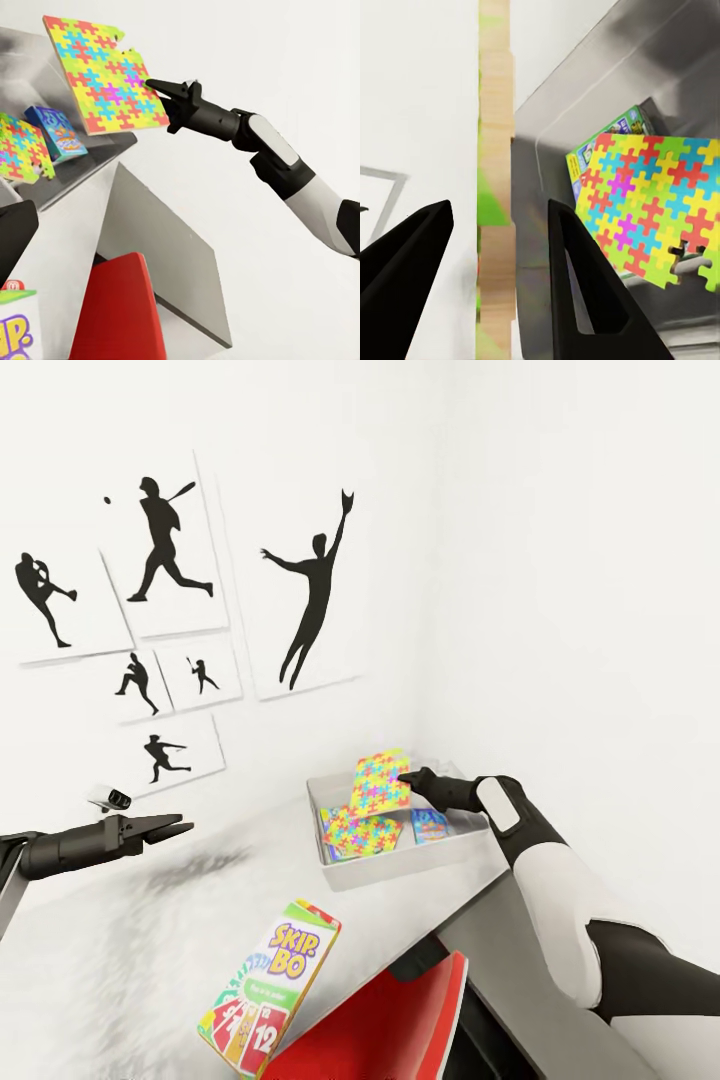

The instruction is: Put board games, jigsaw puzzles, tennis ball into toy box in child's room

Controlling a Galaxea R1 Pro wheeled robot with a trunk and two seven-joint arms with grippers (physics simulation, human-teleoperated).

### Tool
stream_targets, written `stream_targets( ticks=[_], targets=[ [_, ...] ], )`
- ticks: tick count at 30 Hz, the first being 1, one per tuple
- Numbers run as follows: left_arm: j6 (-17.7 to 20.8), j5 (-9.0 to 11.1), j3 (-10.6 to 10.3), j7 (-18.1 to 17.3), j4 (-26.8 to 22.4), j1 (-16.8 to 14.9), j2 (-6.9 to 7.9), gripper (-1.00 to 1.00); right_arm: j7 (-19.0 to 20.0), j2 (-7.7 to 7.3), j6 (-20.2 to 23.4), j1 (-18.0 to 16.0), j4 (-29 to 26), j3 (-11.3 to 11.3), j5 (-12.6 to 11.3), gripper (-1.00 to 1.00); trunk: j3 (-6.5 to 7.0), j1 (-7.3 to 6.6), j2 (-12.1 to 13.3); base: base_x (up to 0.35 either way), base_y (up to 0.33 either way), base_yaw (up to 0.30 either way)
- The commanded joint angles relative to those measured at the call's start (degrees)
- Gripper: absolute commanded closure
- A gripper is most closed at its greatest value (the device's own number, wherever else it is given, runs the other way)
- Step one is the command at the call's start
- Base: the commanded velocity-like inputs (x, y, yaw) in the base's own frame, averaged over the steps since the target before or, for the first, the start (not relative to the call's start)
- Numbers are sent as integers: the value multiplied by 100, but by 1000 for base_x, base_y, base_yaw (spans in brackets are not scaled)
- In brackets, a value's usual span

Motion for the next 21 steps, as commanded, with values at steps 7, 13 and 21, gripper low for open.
stream_targets(
  ticks=[7,13,21],
  targets=[
    [61,-1,-2,-22,7,-5,12,-100,25,10,28,-5,-1,-47,43,100,-79,3,-14,0,0,0],
    [61,-1,-2,-22,8,-5,12,-100,28,9,27,-6,-1,-47,65,100,-136,3,-14,0,0,0],
    [-46,6,-2,-22,7,-5,4,-100,28,2,27,-9,-6,-47,80,100,-211,3,-14,0,0,0]
  ],
)
